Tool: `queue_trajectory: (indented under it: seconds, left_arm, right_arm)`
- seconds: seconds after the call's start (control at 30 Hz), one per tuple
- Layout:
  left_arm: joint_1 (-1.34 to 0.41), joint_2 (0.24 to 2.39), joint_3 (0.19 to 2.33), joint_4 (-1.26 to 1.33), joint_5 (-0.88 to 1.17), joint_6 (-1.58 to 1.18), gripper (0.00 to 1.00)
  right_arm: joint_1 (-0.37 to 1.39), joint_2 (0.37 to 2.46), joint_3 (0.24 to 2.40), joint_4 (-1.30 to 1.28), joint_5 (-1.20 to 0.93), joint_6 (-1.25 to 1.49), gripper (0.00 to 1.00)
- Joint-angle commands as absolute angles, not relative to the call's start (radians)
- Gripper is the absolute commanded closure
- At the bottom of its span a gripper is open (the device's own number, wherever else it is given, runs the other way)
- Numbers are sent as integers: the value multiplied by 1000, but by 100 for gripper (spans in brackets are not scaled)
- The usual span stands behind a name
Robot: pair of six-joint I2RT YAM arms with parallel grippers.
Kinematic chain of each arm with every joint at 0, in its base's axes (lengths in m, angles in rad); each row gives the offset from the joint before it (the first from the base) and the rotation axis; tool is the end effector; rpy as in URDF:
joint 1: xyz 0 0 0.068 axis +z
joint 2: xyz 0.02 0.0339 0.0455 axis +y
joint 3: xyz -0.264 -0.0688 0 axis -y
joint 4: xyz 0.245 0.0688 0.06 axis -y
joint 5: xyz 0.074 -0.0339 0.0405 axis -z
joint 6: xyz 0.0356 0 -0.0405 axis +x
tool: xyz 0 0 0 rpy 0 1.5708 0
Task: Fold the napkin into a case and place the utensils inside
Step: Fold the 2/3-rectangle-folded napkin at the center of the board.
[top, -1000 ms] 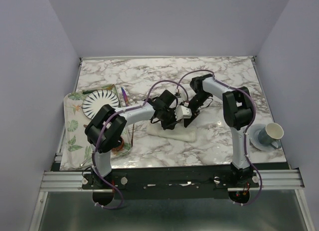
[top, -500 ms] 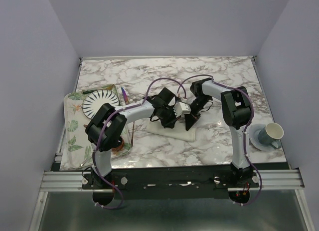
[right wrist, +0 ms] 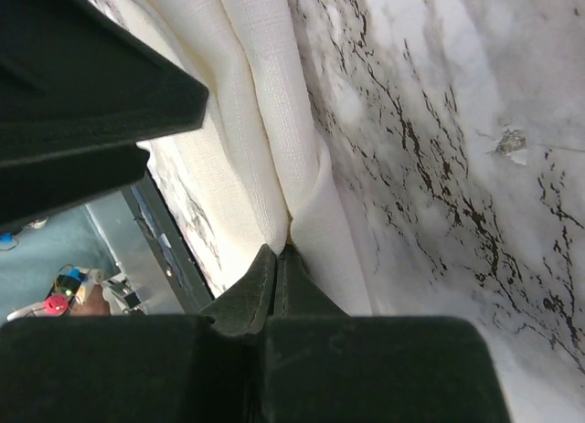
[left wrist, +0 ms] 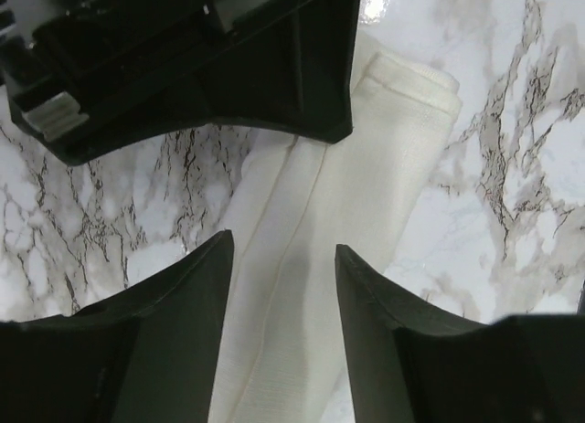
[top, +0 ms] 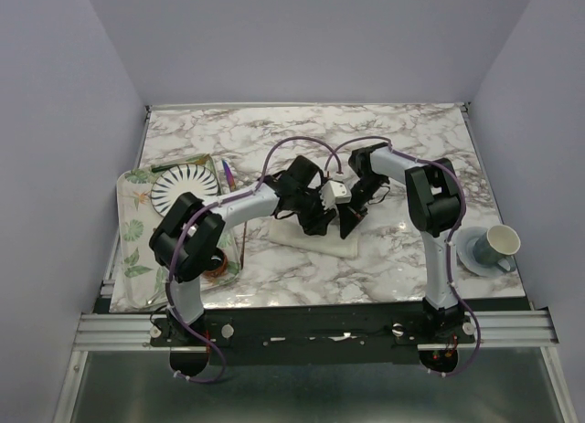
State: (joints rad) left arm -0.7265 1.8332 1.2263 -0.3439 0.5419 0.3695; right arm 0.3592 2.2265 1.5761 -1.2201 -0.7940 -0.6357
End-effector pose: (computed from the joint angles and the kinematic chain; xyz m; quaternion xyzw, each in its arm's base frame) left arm 0.2753 -0.2692 0.1930 0.5477 0.7407 -0.3030 0.2440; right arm 0.3497 0.1584 0.1276 0.3844 -0.8289 -0.3976 0.0837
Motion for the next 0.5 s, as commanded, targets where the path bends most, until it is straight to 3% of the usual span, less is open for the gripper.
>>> queue_trajectory:
  seconds: [0.0,0.47]
  left_arm:
    - [-745,1830,1224,-299,569,419,37]
    - [-784,1887,1246,-273,584,465,38]
  right_arm:
    - [362,2204,1574,-1200,-821,-646,99]
    - [364,2158,1560,-1238,-876,-686,99]
